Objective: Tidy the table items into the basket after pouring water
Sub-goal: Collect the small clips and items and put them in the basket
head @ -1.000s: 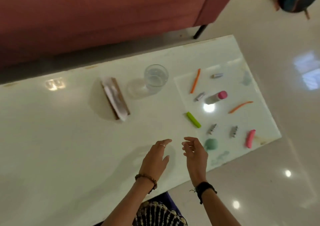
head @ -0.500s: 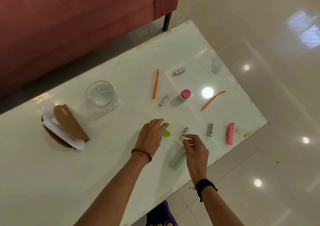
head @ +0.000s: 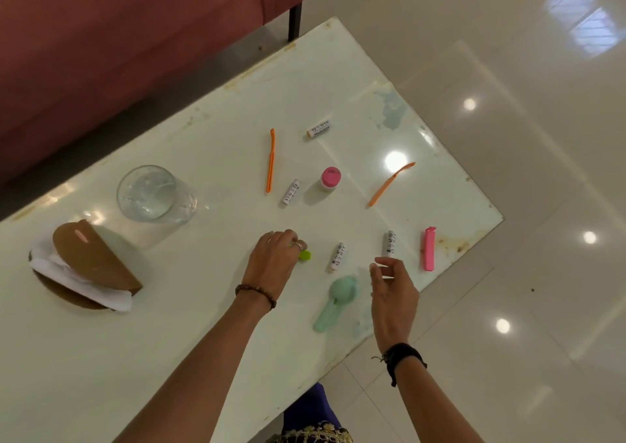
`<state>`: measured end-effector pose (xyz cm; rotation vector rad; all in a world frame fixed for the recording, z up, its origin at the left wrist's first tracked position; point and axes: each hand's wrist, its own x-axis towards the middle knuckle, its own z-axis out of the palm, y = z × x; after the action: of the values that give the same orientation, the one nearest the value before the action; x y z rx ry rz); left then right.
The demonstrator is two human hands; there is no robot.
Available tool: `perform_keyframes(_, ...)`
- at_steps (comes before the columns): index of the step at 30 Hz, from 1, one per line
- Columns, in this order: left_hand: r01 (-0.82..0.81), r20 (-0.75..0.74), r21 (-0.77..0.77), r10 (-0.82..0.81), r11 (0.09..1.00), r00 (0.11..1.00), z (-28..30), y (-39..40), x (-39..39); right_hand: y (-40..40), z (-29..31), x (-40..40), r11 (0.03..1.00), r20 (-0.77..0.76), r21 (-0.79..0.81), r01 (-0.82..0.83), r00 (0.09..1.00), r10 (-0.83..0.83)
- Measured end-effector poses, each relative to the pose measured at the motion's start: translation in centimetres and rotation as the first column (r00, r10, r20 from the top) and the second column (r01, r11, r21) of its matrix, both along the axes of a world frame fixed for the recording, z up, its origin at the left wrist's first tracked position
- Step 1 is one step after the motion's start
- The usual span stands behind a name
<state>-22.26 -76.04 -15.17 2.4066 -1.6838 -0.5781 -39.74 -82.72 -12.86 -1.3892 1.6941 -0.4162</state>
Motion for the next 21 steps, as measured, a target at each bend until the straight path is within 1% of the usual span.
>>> perform_keyframes(1, -0.007, -0.008, 0.005, 0.007, 1.000, 1.000, 0.0, -0.2, -0.1, -0.4, 0.0, -0.4, 0.999, -0.024, -0.035, 0.023, 0.999, -0.024)
perform_keyframes(3, 0.007, 0.024, 0.022, -0.008, 1.000, 1.000, 0.0, -0.7, -0.7, -1.5, -0.3, -1.3, 0.993, -0.082, -0.098, 0.071, 0.993, -0.080)
perform_keyframes(6, -0.028, -0.040, 0.070, 0.031, 0.997, 0.999, -0.2, -1.1, -1.4, -3.2, -0.8, -2.5, 0.983, -0.177, -0.166, 0.082, 0.978, -0.112)
perform_keyframes(8, -0.078, -0.065, 0.054, 0.081, 0.996, 0.995, -0.1, -1.2, -1.7, -4.5, -1.2, -3.0, 0.982, -0.270, -0.181, 0.048, 0.958, -0.096)
perform_keyframes(10, -0.082, -0.048, 0.035, 0.083, 0.996, 0.995, 0.0, -1.2, -2.0, -5.5, -1.5, -3.4, 0.986, -0.322, -0.157, 0.047, 0.942, -0.096)
perform_keyframes(14, -0.076, -0.037, -0.006, 0.076, 0.997, 0.996, -0.3, -1.0, -2.1, -6.5, -2.3, -3.8, 0.996, -0.325, -0.055, 0.067, 0.942, -0.081)
perform_keyframes(17, -0.119, -0.055, -0.033, 0.117, 0.992, 0.992, -0.6, -0.6, -2.2, -6.8, -2.7, -3.9, 0.995, -0.311, -0.015, 0.102, 0.945, -0.102)
perform_keyframes(19, -0.155, -0.074, -0.036, 0.152, 0.987, 0.986, -0.6, -0.1, -2.2, -6.4, -2.6, -3.7, 0.994, -0.293, -0.030, 0.109, 0.949, -0.113)
perform_keyframes(21, -0.198, -0.085, -0.011, 0.197, 0.980, 0.977, -0.3, 0.6, -2.3, -5.4, -2.0, -3.4, 0.985, -0.241, -0.083, 0.151, 0.956, -0.167)
